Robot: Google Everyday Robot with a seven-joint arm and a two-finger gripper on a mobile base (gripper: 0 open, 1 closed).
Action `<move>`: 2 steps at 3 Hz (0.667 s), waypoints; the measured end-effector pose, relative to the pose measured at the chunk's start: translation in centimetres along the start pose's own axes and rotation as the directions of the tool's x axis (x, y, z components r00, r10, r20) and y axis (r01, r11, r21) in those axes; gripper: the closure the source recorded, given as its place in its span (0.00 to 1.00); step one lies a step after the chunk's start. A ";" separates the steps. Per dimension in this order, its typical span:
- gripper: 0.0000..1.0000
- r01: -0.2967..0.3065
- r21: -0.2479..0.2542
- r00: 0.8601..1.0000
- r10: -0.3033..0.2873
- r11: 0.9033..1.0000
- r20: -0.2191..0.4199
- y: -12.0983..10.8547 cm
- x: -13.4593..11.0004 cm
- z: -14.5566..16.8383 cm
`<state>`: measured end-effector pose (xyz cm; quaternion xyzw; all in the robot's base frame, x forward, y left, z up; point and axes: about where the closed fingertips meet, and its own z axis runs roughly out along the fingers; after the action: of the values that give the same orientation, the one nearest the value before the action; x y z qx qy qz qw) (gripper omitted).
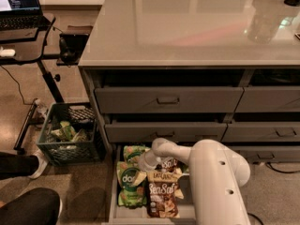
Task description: Pick green rice chip bag from bottom drawer and place on counter
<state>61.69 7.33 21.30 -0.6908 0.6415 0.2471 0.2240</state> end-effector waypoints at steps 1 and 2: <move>0.42 -0.006 0.000 1.000 0.006 1.000 0.009 0.0 0.2 0.3; 0.66 -0.006 0.000 1.000 0.006 1.000 0.009 0.0 0.2 0.3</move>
Offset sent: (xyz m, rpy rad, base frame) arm 0.0000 0.0003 -0.0032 0.0071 0.0039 -0.0044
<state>61.68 7.37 20.92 -0.6876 0.6428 0.2508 0.2261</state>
